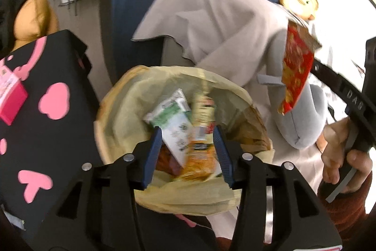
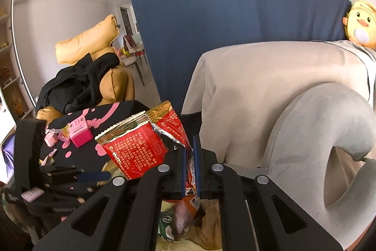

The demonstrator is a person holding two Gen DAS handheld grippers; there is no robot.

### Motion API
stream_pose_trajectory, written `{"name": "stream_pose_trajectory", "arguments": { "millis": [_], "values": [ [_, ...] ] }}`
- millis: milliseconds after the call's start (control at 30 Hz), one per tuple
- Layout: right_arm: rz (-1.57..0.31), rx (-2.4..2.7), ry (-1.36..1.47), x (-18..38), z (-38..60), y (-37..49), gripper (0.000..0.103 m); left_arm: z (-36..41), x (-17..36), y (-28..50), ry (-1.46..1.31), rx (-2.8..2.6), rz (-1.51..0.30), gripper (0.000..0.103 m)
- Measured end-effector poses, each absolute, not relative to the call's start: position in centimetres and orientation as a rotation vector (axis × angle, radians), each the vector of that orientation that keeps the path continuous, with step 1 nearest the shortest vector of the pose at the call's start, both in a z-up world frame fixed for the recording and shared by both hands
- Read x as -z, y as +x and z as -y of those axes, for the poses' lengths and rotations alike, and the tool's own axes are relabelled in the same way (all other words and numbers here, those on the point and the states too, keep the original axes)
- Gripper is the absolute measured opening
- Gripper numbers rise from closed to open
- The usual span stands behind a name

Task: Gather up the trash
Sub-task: 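Open the left gripper over the bin while the right gripper releases the red packet there, then move both grippers back over the table toward the yellow chip bag and grey strip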

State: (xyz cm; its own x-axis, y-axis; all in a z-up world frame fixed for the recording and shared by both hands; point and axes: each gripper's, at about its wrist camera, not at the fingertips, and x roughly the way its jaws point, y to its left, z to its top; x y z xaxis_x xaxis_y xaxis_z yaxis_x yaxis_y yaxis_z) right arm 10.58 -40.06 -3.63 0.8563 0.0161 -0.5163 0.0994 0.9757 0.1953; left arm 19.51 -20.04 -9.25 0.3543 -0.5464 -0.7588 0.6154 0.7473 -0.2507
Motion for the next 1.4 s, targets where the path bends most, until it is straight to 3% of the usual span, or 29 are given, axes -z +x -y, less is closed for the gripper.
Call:
{"name": "stream_pose_trajectory", "arguments": {
  "millis": [600,900,933,1000,1067,1400],
  "values": [
    [-0.902,-0.005,-0.025,15.4,33.0,16.7,0.008,8.5,7.7,17.3,0.009,0.585,-0.902,0.048],
    [-0.896,-0.026,0.055,13.8,34.1,15.4,0.01,5.5,8.0,17.7,-0.053,0.538,-0.899,0.049],
    [-0.892,-0.02,0.045,13.5,34.0,15.1,0.012,5.2,7.9,17.7,-0.055,0.532,-0.895,0.05],
    [-0.885,-0.031,0.039,12.8,34.0,14.7,0.027,4.4,7.8,17.7,-0.066,0.52,-0.891,0.05],
    [-0.883,-0.048,0.042,12.1,34.0,14.3,0.032,3.5,7.8,17.7,-0.08,0.507,-0.889,0.05],
    [-0.816,-0.052,0.033,8.2,33.0,12.3,0.033,-1.6,7.0,17.3,-0.133,0.42,-0.853,0.053]
  ]
}}
